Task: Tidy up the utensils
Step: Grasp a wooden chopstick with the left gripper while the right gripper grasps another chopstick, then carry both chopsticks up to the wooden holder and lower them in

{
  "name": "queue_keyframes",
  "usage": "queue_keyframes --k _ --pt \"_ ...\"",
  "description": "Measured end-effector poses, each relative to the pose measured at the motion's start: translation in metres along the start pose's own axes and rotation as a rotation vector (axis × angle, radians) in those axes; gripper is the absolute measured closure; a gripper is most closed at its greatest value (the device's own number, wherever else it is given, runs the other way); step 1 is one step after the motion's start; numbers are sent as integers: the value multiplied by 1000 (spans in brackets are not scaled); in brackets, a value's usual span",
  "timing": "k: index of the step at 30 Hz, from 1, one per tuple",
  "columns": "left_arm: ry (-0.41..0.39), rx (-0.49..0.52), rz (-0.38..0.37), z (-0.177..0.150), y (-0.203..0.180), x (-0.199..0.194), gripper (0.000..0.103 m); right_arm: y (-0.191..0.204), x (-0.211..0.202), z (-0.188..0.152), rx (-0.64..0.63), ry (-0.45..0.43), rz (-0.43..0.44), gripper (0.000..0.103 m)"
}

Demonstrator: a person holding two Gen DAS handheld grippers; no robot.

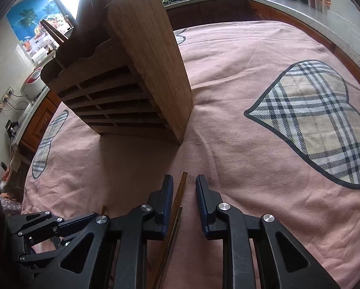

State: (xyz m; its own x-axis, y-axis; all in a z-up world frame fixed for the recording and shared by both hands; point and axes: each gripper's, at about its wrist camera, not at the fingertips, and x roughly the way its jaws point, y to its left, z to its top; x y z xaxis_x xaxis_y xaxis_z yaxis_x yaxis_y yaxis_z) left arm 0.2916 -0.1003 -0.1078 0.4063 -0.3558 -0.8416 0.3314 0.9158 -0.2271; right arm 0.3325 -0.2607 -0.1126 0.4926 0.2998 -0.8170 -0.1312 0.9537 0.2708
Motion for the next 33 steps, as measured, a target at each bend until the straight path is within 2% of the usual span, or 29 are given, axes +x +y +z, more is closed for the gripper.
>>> queue_keyframes --k 2,8,18,33 --pt "-3 7 -3 0 0 0 94 1 0 0 -3 3 -7 94" --pt "-12 -6 -44 1 1 -7 95 -2 -7 -3 21 -16 17 96" --pt "-130 -42 -92 -3 6 -69 96 -11 -69 -3 72 -127 99 98" --pt "-251 -48 -102 -36 11 -140 98 16 -133 -24 45 -241 143 98"
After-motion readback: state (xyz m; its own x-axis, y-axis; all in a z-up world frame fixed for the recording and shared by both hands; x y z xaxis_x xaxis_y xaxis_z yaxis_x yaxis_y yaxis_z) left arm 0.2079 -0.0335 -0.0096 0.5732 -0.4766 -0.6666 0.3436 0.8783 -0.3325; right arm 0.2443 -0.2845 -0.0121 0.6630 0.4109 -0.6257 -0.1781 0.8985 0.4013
